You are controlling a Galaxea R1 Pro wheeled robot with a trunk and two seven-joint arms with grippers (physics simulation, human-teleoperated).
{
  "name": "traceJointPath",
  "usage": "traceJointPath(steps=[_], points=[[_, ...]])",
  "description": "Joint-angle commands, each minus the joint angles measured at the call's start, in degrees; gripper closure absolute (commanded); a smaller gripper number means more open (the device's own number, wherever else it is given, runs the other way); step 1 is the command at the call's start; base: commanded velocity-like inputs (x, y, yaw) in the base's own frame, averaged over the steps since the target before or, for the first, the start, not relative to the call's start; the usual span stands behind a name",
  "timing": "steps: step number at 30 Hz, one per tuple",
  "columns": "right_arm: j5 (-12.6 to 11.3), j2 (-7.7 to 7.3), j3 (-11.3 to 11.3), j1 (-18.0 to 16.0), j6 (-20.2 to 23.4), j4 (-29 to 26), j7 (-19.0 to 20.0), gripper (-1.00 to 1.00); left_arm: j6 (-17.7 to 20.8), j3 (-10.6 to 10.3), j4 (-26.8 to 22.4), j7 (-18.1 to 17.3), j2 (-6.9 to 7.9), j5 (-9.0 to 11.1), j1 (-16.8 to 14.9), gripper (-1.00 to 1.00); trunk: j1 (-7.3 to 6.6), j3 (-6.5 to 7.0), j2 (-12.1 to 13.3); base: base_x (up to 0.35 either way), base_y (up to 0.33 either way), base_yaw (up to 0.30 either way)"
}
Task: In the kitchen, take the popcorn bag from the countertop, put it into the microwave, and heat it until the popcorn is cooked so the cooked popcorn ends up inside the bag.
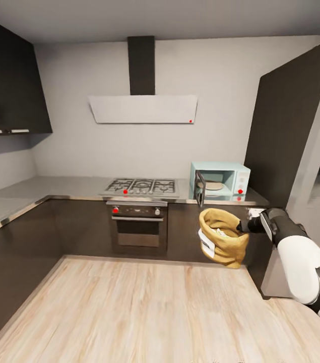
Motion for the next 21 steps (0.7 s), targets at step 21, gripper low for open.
traceJointPath(steps=[21], points=[[0.56, -0.88, -0.42, -0.06, 1.46, -0.06, 0.65, 1.00, -0.05, -0.06, -0.04, -0.07, 0.36, 0.15, 0.00, -1.00, 0.02, -0.06, -0.06, 0.275, -0.151, -0.010]])
